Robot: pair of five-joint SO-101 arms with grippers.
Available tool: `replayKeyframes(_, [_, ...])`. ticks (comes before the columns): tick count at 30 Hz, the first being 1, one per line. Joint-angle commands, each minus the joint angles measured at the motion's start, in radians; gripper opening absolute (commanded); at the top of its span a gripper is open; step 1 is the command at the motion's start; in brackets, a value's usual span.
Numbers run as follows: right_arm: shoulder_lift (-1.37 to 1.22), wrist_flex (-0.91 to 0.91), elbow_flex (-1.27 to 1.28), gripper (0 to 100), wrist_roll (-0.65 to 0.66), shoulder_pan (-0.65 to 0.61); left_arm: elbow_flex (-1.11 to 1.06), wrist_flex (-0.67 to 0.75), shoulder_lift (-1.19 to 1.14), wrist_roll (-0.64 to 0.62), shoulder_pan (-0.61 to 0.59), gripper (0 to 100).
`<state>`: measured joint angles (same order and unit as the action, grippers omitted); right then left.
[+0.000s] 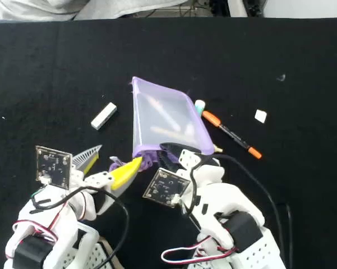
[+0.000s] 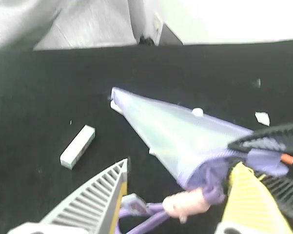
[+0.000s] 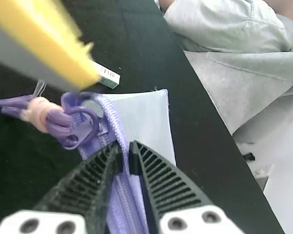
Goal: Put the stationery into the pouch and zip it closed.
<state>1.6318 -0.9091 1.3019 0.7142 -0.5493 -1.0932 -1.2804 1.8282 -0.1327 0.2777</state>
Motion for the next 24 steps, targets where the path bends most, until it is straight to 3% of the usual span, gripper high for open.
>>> replayKeyframes(1, [0.019,0.023,-0.005,1.1,-0.005,0.012,-0.044,-0.005,-0.003,0.029,-0.010,33])
replayKeyframes(7, [0.019,0.017,-0.005,1.1,-0.005,0.012,-0.194,0.121,-0.003,0.120,-0.159,33])
replayKeyframes(13, [0.019,0.017,-0.005,1.1,-0.005,0.012,-0.232,0.163,-0.003,0.124,-0.165,33])
replayKeyframes(24, [0.013,0.014,0.067,1.5,0.029,0.017,-0.182,0.095,-0.003,0.141,-0.173,33])
